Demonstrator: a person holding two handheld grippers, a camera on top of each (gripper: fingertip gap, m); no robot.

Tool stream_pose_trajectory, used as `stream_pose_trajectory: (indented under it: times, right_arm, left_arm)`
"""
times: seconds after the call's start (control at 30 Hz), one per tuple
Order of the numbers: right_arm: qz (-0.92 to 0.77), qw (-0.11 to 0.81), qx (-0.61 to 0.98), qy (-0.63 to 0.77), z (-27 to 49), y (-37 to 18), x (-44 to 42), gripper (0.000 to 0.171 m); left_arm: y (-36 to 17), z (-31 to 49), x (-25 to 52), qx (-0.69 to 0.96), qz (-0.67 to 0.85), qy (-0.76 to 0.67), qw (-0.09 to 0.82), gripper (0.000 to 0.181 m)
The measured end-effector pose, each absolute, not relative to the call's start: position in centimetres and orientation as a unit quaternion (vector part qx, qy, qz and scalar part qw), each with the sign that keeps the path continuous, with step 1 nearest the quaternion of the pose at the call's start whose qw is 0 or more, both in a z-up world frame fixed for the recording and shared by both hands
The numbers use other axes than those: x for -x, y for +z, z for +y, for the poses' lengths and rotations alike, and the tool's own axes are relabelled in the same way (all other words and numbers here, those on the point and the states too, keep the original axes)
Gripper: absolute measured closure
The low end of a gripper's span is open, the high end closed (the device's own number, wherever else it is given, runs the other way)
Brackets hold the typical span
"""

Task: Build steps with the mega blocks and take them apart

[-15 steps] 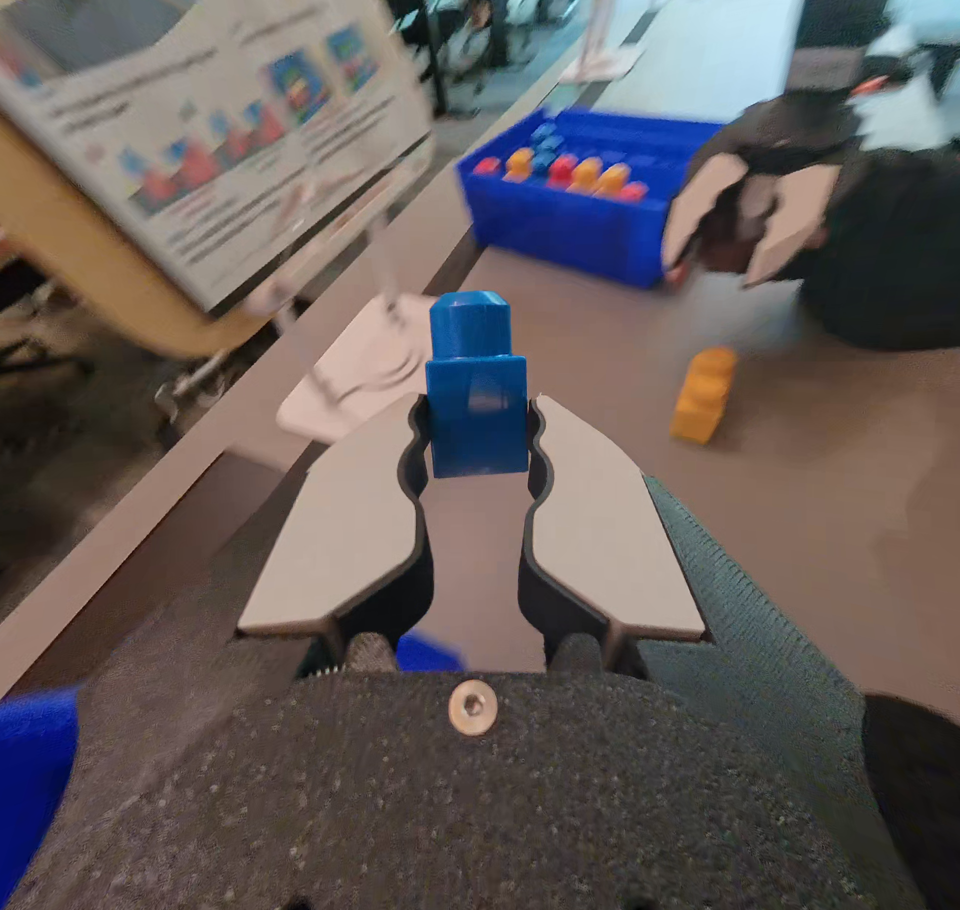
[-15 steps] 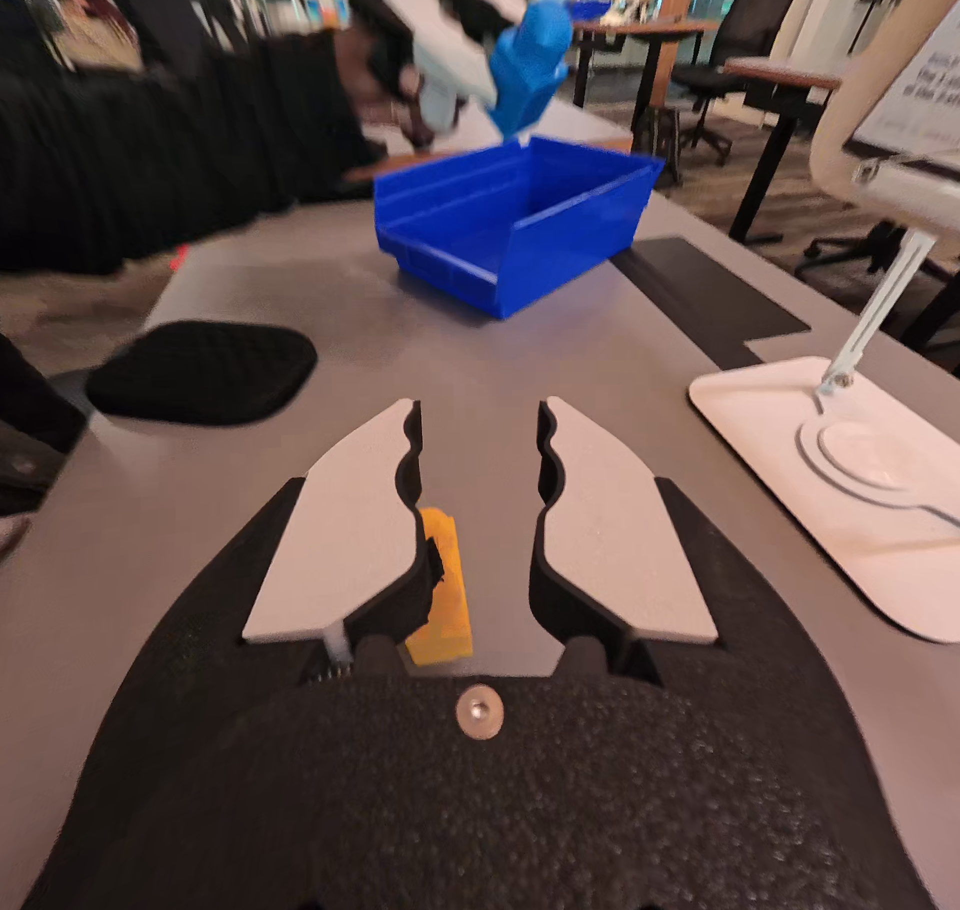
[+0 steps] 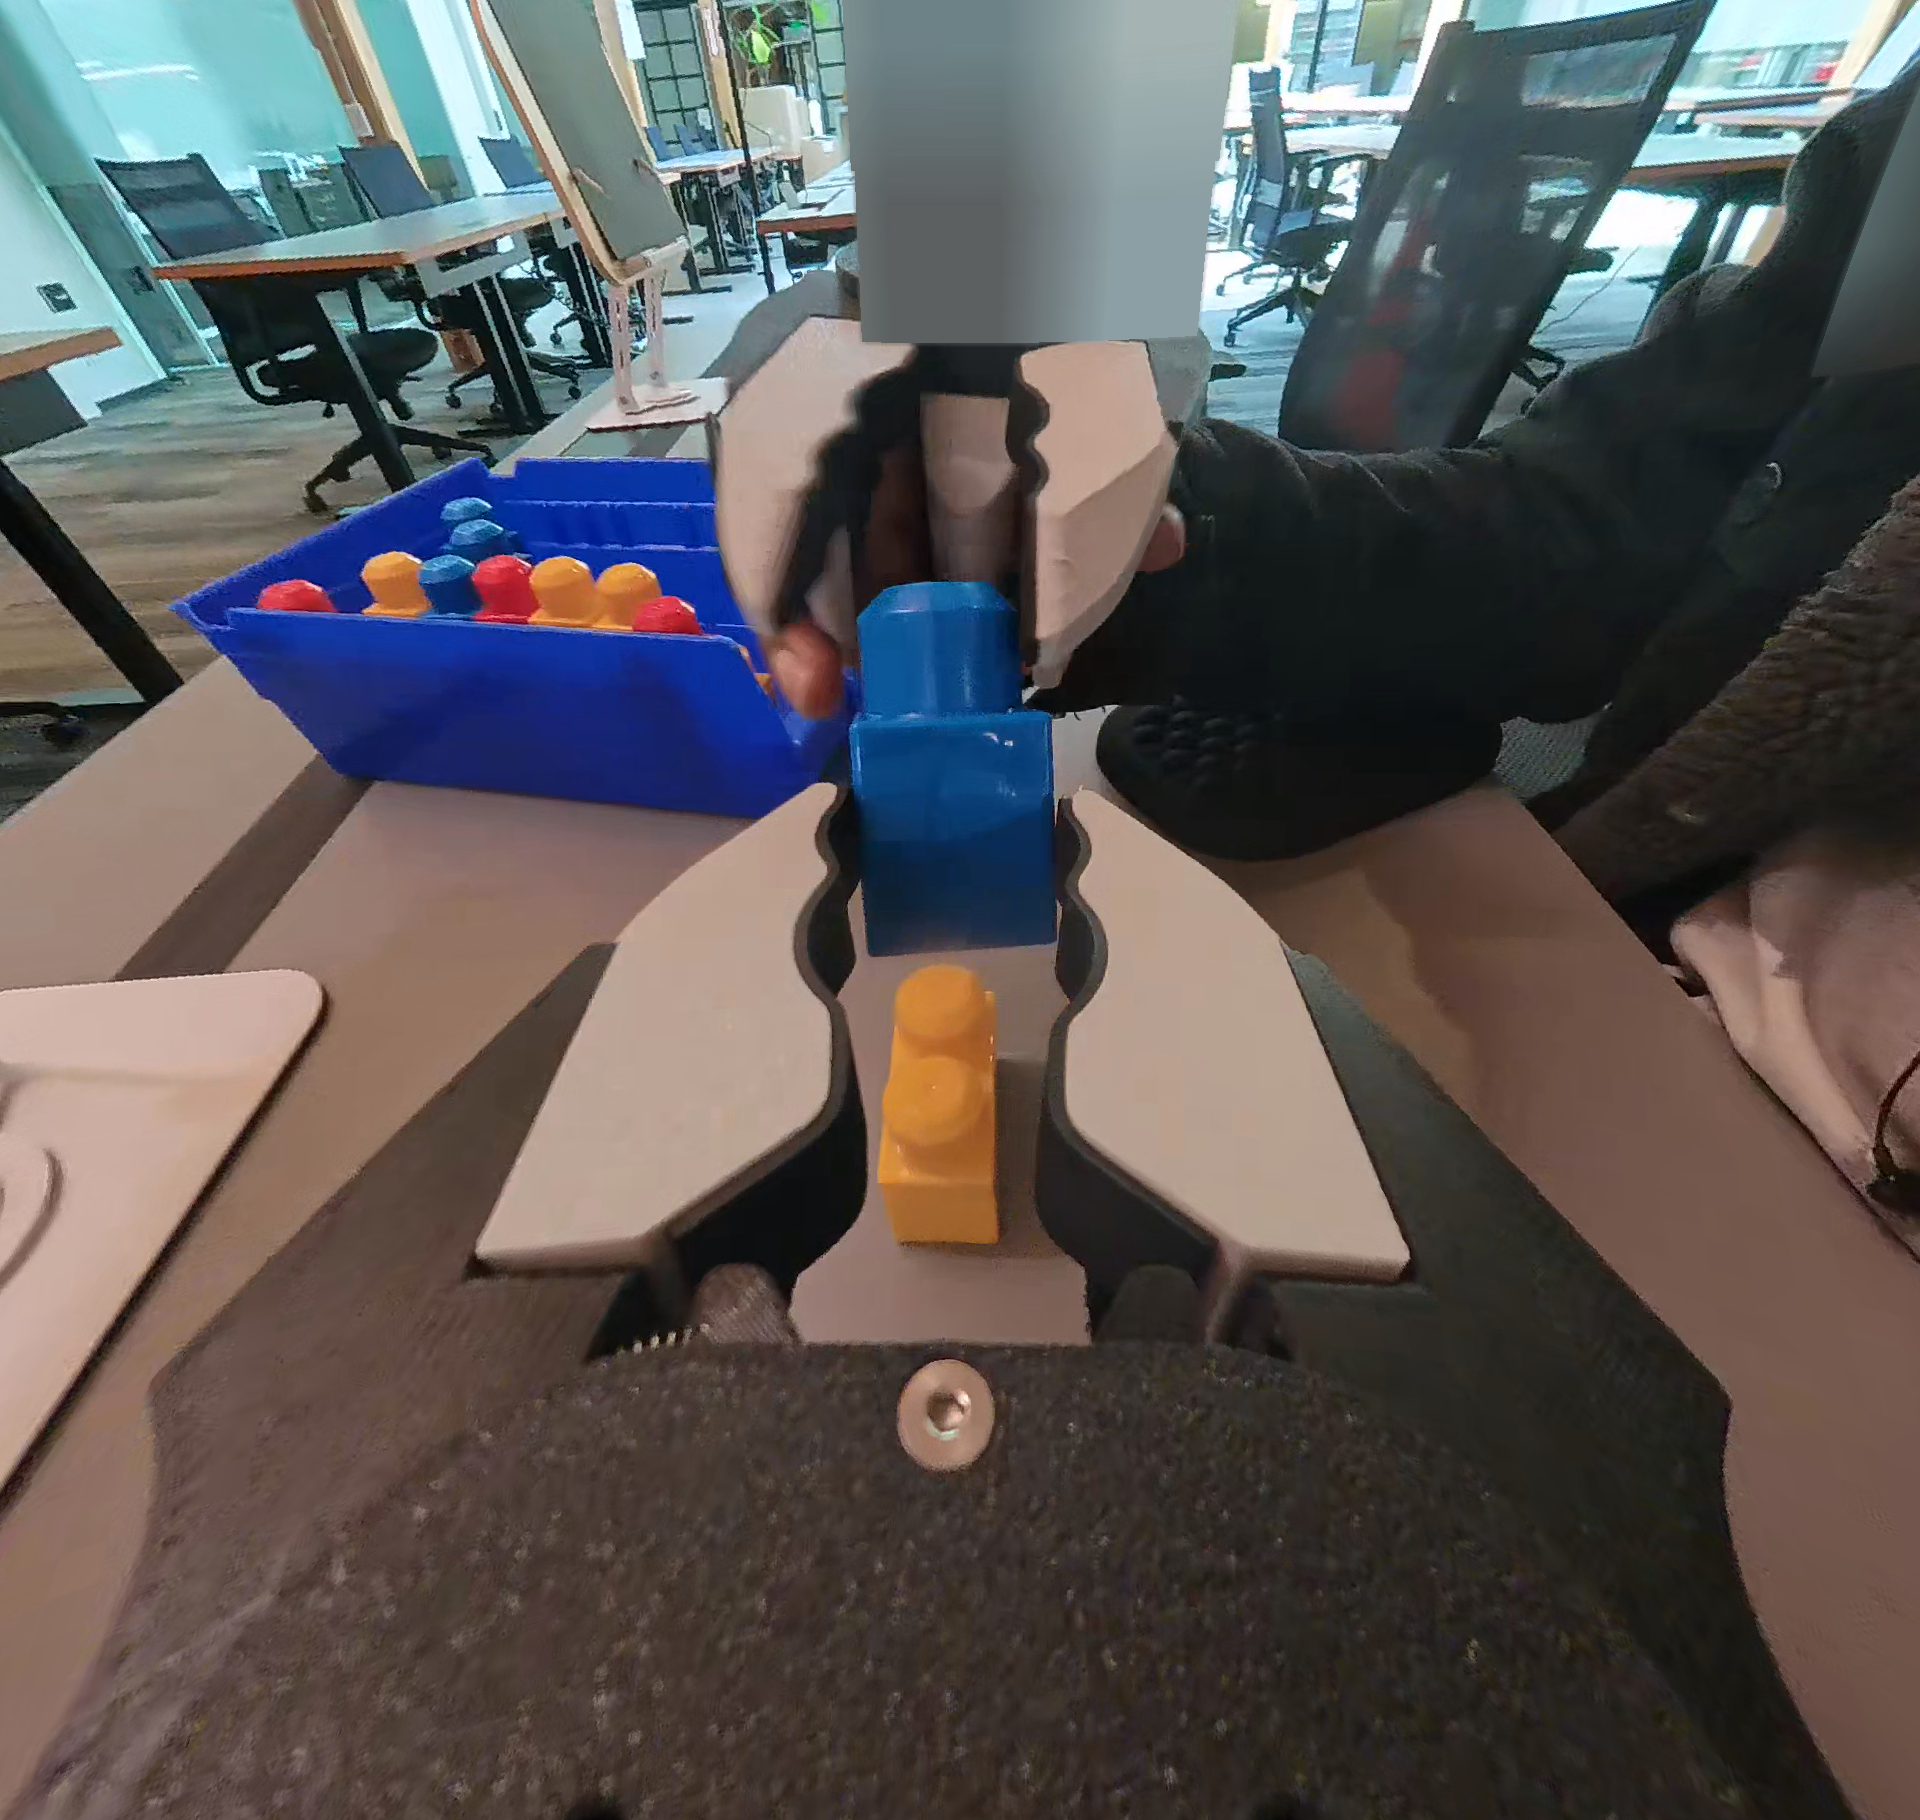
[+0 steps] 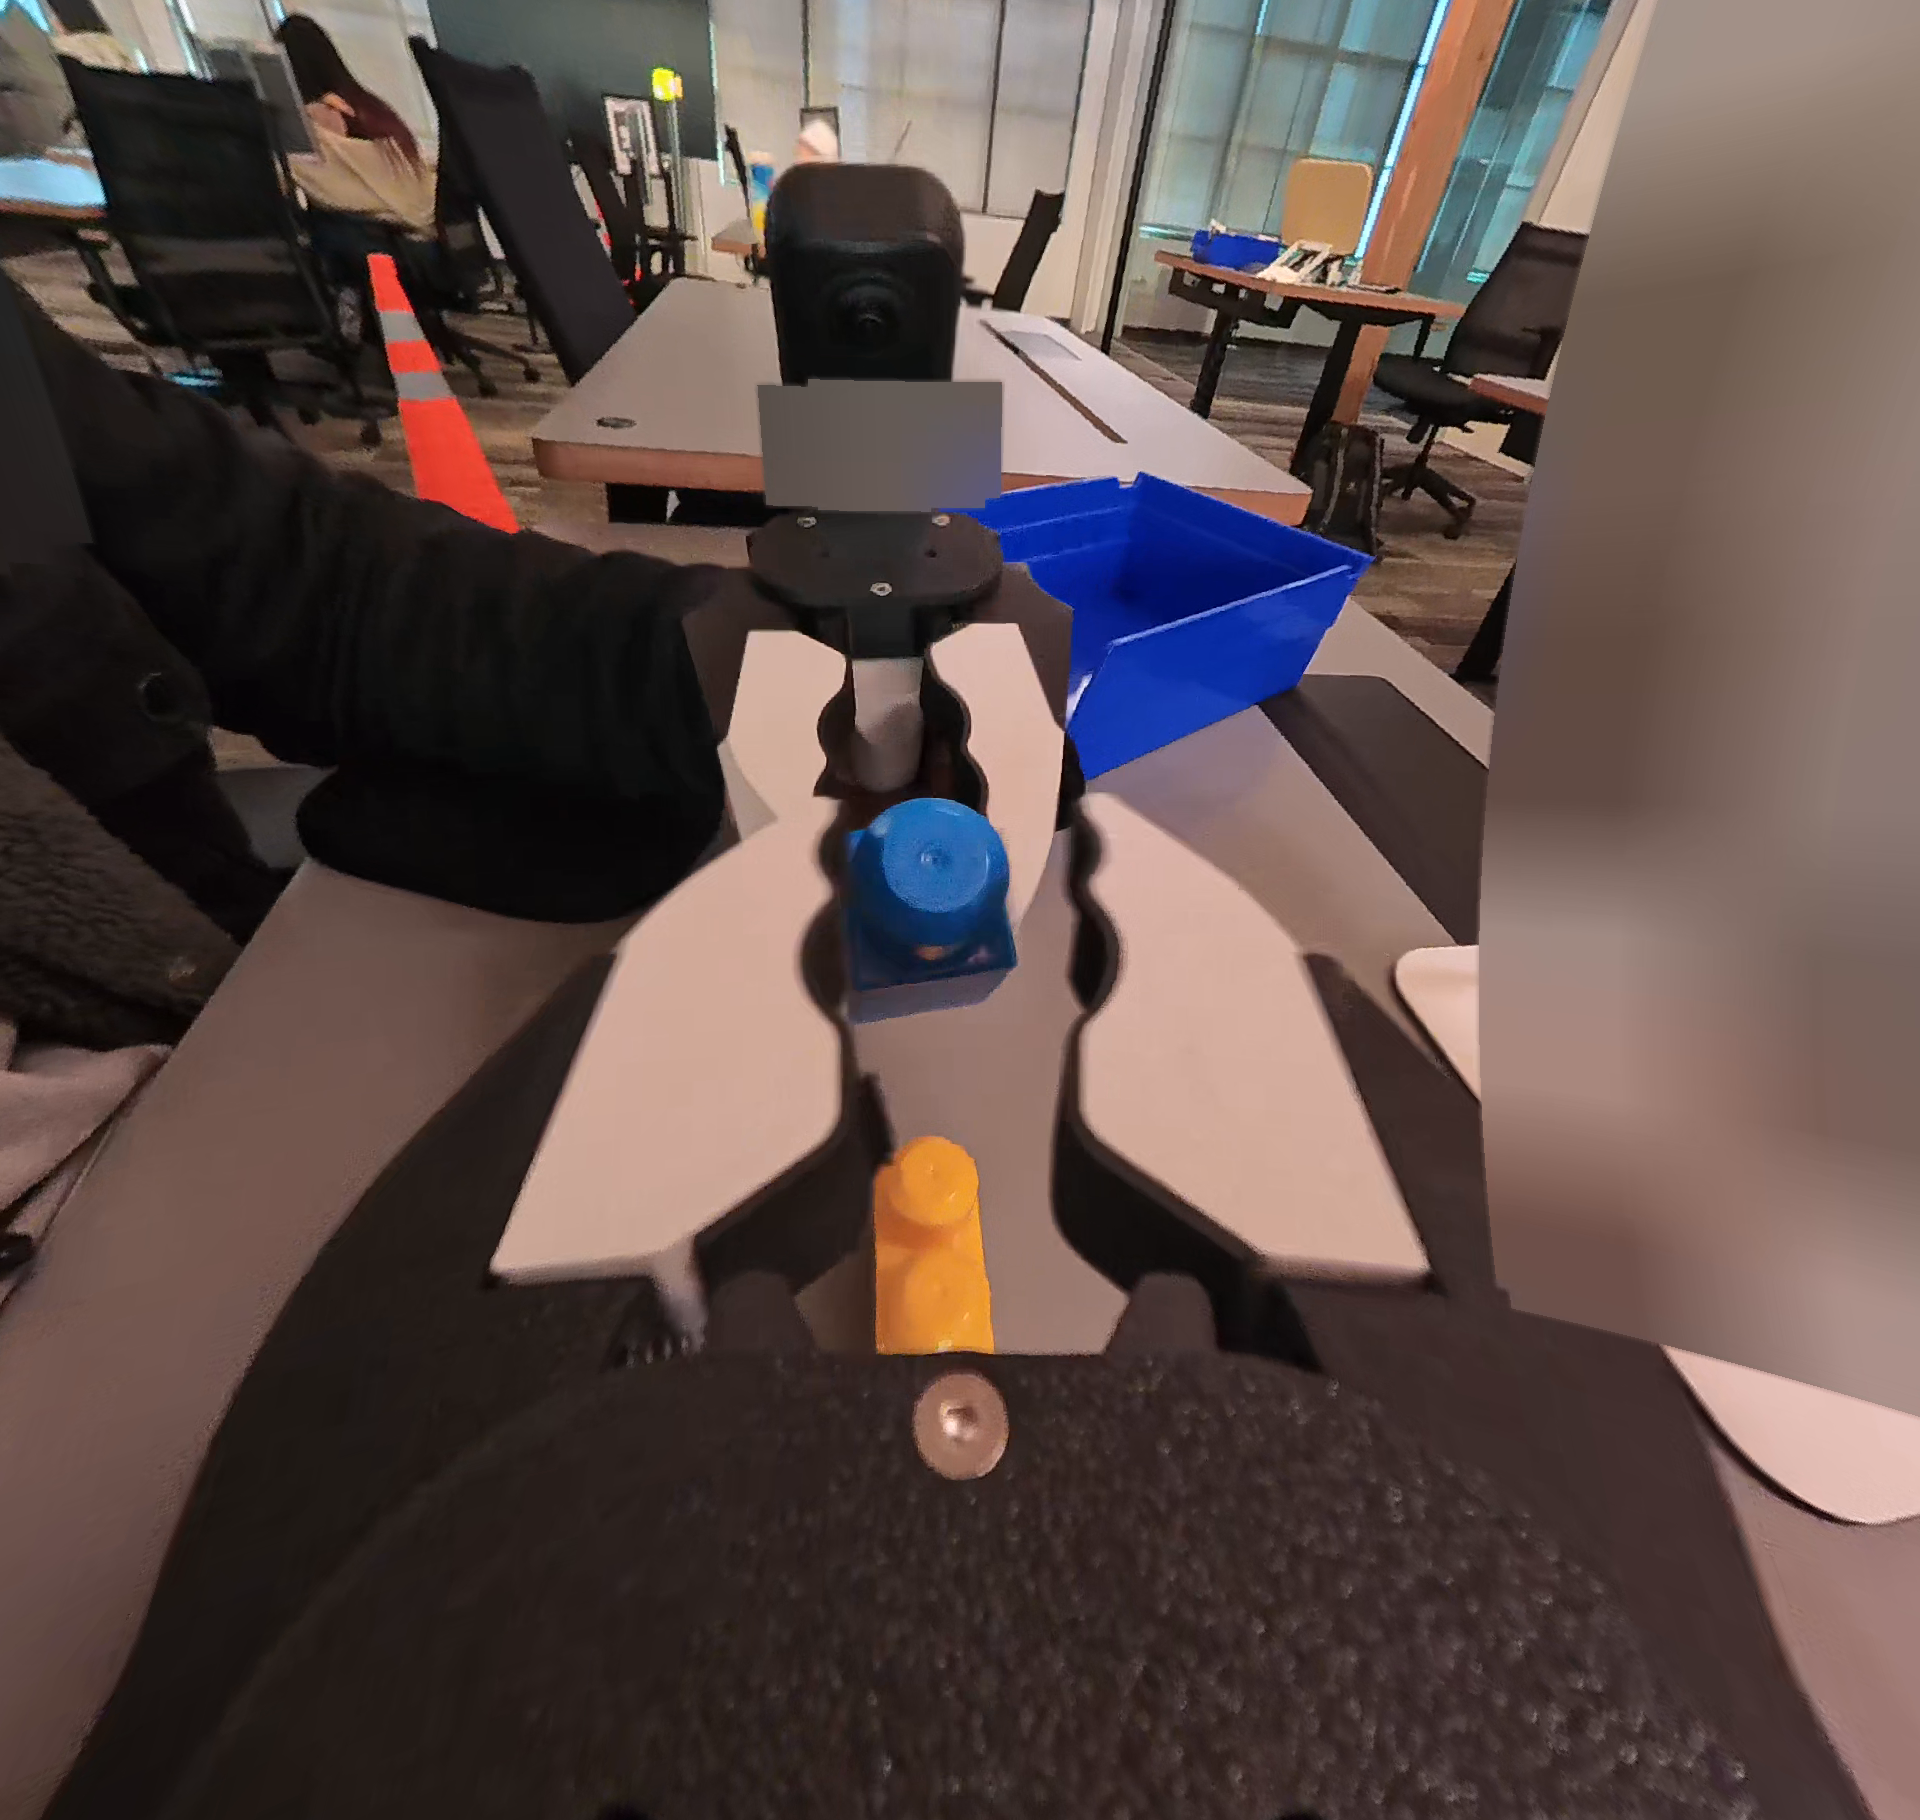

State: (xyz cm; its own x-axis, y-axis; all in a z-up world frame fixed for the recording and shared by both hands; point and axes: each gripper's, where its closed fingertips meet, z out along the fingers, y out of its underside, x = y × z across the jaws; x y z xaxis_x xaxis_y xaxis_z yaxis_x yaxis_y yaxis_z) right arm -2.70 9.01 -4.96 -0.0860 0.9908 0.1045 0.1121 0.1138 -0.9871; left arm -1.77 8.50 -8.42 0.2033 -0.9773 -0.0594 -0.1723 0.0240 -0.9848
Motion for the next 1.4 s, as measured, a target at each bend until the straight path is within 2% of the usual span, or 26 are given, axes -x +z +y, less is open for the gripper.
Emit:
stream_pose_trajectory:
  times: [0.03, 0.27, 0.3, 0.33, 0.37, 0.4, 0.43, 1.13, 1.2, 1.23, 1.33, 1.4]
  right_arm:
    - [-0.585, 0.467, 0.477, 0.461, 8.7, -5.2, 2.6, 0.145]
    - [-0.604, 0.448, 0.499, 0.431, 9.0, -5.7, 2.0, 0.148]
    - [-0.603, 0.453, 0.501, 0.425, 9.3, -5.7, 1.9, 0.152]
    - [-0.596, 0.466, 0.498, 0.423, 9.6, -5.3, 1.6, 0.171]
    - [-0.6, 0.461, 0.499, 0.422, 9.7, -5.3, 1.2, 0.171]
    - [-0.609, 0.454, 0.505, 0.41, 9.8, -5.6, 0.8, 0.171]
    - [-0.618, 0.453, 0.509, 0.392, 10.0, -5.9, 0.4, 0.171]
    - [-0.628, 0.444, 0.517, 0.375, 10.4, -6.9, 0.1, 0.171]
    - [-0.632, 0.441, 0.516, 0.374, 10.2, -7.0, 0.2, 0.167]
    - [-0.635, 0.439, 0.515, 0.373, 10.0, -7.1, 0.4, 0.163]
    - [-0.641, 0.432, 0.517, 0.367, 9.9, -7.6, 0.6, 0.154]
    - [-0.643, 0.429, 0.519, 0.364, 10.0, -7.9, 0.6, 0.151]
  left_arm:
    - [-8.5, 8.6, 1.7, 0.581, 0.493, -0.391, 0.517, 0.145]
    - [-8.7, 8.6, 1.4, 0.577, 0.477, -0.409, 0.522, 0.145]
    - [-8.9, 8.7, 1.4, 0.58, 0.477, -0.407, 0.52, 0.145]
    - [-9.4, 8.9, 1.5, 0.587, 0.482, -0.396, 0.516, 0.146]
    - [-9.9, 9.2, 1.7, 0.593, 0.482, -0.387, 0.516, 0.146]
    - [-10.0, 9.3, 1.9, 0.594, 0.48, -0.387, 0.517, 0.16]
    - [-10.0, 9.2, 2.1, 0.59, 0.481, -0.388, 0.52, 0.181]
    - [-10.6, 9.6, 2.4, 0.6, 0.492, -0.368, 0.513, 0.181]
    - [-9.7, 9.8, 3.0, 0.598, 0.487, -0.364, 0.522, 0.181]
    - [-9.2, 9.9, 3.4, 0.599, 0.485, -0.359, 0.526, 0.18]
    - [-8.8, 9.4, 4.9, 0.629, 0.507, -0.325, 0.492, 0.137]
    - [-9.8, 7.8, 6.0, 0.653, 0.546, -0.299, 0.431, 0.124]
